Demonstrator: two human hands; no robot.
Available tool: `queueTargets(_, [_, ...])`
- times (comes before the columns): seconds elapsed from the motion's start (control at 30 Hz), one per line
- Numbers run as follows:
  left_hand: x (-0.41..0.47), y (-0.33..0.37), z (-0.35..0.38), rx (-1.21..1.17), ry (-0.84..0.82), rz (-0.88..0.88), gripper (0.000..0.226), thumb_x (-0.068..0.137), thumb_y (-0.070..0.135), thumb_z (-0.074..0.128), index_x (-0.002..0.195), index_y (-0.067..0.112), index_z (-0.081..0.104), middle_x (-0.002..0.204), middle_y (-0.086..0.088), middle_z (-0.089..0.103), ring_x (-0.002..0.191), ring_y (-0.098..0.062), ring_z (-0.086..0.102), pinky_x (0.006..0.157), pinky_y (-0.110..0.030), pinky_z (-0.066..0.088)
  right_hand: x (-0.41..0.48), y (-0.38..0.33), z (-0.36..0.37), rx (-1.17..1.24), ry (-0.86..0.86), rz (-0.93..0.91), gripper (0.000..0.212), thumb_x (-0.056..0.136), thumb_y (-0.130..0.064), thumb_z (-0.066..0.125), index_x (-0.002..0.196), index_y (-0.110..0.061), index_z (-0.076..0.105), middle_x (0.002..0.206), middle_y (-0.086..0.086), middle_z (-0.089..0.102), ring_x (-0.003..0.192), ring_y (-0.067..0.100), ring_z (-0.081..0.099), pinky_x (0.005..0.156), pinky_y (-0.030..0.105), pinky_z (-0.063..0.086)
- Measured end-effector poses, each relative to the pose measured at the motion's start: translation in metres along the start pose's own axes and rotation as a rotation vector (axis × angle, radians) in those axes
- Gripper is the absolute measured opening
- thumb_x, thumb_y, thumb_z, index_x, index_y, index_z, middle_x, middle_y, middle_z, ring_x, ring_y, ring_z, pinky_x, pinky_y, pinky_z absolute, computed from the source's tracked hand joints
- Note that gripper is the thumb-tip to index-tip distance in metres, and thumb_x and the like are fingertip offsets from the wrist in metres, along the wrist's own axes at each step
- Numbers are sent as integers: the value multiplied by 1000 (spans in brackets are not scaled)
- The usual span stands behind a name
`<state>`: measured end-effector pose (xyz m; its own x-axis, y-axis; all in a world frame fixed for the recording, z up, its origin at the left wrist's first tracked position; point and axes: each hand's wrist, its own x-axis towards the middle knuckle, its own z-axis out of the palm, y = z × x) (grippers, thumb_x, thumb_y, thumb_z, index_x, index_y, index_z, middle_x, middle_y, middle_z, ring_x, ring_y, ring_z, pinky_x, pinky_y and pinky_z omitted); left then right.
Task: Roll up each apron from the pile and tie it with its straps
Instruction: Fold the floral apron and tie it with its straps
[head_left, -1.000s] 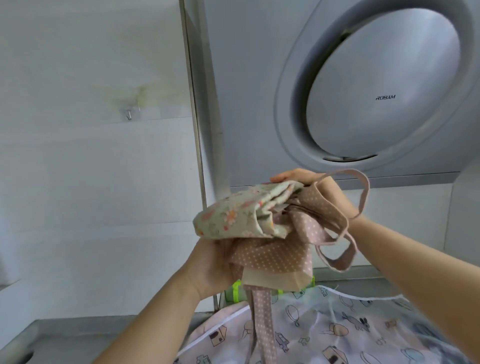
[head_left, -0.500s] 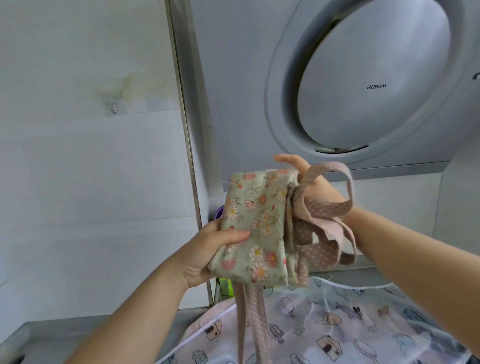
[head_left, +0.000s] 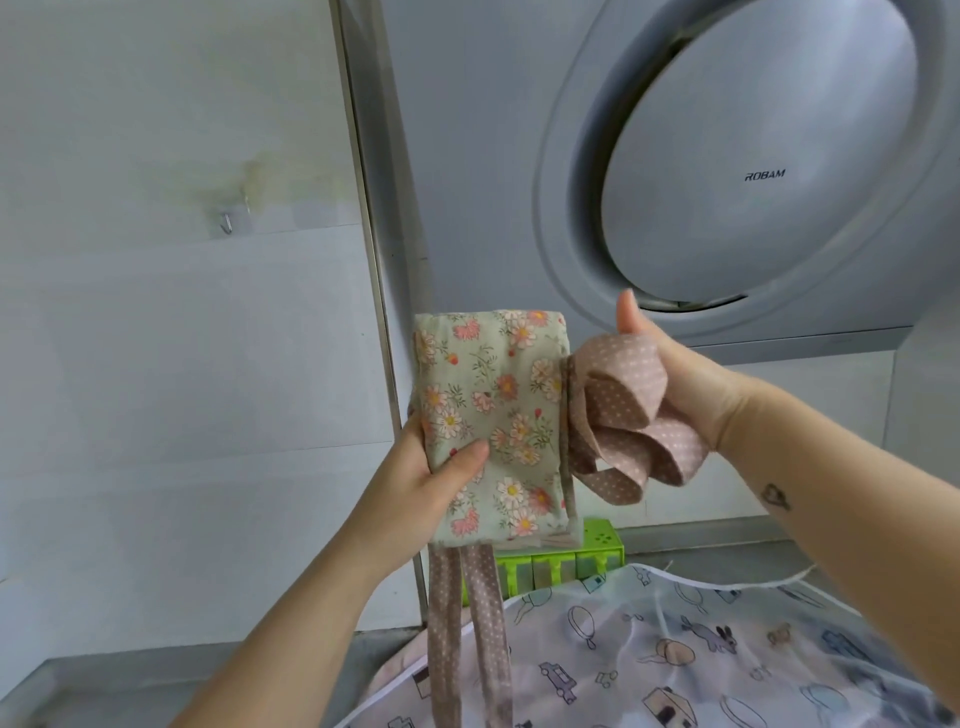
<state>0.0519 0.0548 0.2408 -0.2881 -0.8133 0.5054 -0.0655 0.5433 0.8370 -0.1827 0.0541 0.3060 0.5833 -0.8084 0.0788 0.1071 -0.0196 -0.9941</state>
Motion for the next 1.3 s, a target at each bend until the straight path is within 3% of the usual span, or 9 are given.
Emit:
queueTargets(0.17, [6,-3,-4,80,67,26,43,90,21,60,131,24,47,119,14,64,109,-1,61,89,-20,52,-3,-2,2,-394,-28,-19,90,35,-80,75,98,-16,69,93,4,70,84,19,66,72,27,54])
queueTargets(0.27, [9,-3,2,89,60,37,50,87,31,65,132,27,46,122,13,63,112,-5,60,95,-32,51,6,1,20,-506,23,-78,59,64,-50,77,109,-19,57,87,-6,71,79,11,67,66,22,53])
queueTargets(0.4, [10,-1,9,13,37,4,52,84,42,64,131,29,47,120,13,65,111,-8,62,93,-40,53,21,14,27,-409,218,-189,29,74,-10,77,100,-14,65,92,-1,74,85,15,70,71,24,55])
queueTargets(0.67, [5,3,15,-538,-179,-236,94,56,53,85,135,17,48,128,-9,62,117,-26,61,83,-35,56,31,34,30,-115,409,-252,22,79,-22,71,97,-10,67,88,10,73,76,24,71,73,35,58])
queueTargets(0.77, [3,9,17,-637,-237,-256,72,58,39,88,121,16,63,121,-11,66,110,-25,65,78,-32,57,34,40,37,59,445,-308,28,86,-23,66,108,-6,66,97,14,73,85,29,71,73,36,57])
queueTargets(0.9, [7,11,22,-573,-44,-218,44,77,21,65,120,12,61,112,-10,70,102,-25,68,77,-35,59,38,36,42,2,560,-373,31,84,-29,69,105,-7,68,96,11,73,86,25,71,76,36,57])
queueTargets(1.03, [8,3,27,-451,159,-165,39,80,16,62,118,14,55,105,-4,72,97,-20,69,71,-32,57,33,26,33,-173,470,-108,56,74,-56,70,102,-8,67,100,16,71,87,27,68,84,43,55])
queueTargets(1.17, [19,-4,11,-574,389,-193,56,89,2,58,135,15,29,115,-6,62,96,-18,67,75,-39,56,20,46,27,-331,939,-591,24,86,-37,66,83,-16,55,76,-4,60,65,8,54,62,19,40])
queueTargets(1.3, [32,-6,-3,-762,340,-324,33,89,4,57,122,4,56,114,-13,69,88,-20,72,64,-33,59,19,90,46,-487,665,-553,29,89,-20,64,63,-13,52,55,-3,48,53,8,41,54,22,35])
